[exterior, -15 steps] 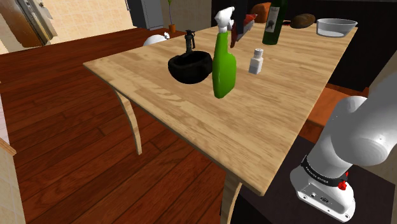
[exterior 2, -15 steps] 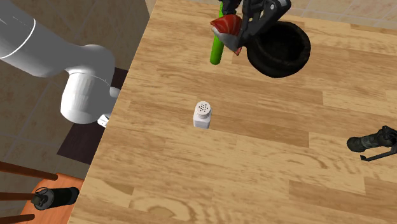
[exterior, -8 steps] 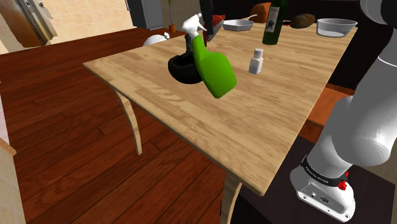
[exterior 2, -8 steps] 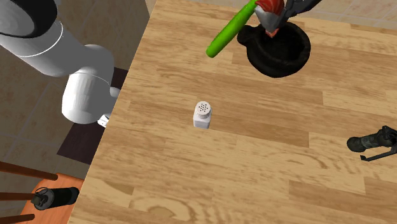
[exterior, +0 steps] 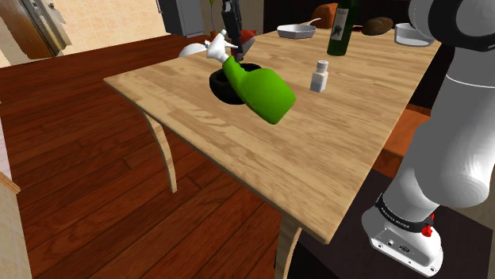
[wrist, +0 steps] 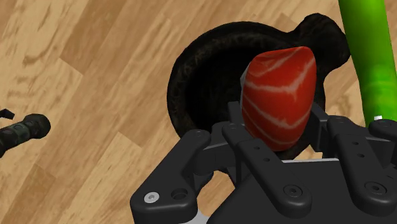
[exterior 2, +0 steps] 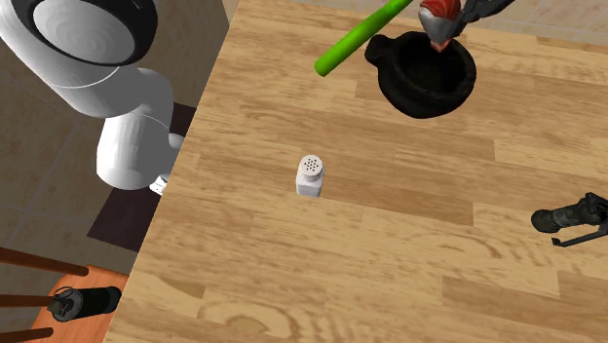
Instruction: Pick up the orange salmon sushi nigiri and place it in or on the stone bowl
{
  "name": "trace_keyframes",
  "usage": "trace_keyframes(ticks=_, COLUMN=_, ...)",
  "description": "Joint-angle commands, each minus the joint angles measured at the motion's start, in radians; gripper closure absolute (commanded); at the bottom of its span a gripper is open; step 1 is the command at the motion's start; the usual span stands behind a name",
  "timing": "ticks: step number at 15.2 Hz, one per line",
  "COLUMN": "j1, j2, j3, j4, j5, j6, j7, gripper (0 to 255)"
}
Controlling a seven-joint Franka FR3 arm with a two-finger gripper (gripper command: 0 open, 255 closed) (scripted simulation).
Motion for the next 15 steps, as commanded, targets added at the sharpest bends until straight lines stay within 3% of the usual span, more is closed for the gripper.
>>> trace_keyframes(ticks=1, j1=-0.004, j2=-0.020, j3=-0.001, j4=-0.058, j5=0.005, j6=0.038, j7=0.002, gripper=255)
trace_keyframes(ticks=8, j1=-0.012, j2=-0.074, j3=-0.005, j4=-0.225, j5=0.018, j6=0.152, j7=0.007, gripper=255)
trace_keyframes(ticks=15, j1=-0.012, j2=-0.074, j3=-0.005, j4=-0.225, j5=0.018, j6=0.152, j7=0.007, gripper=255)
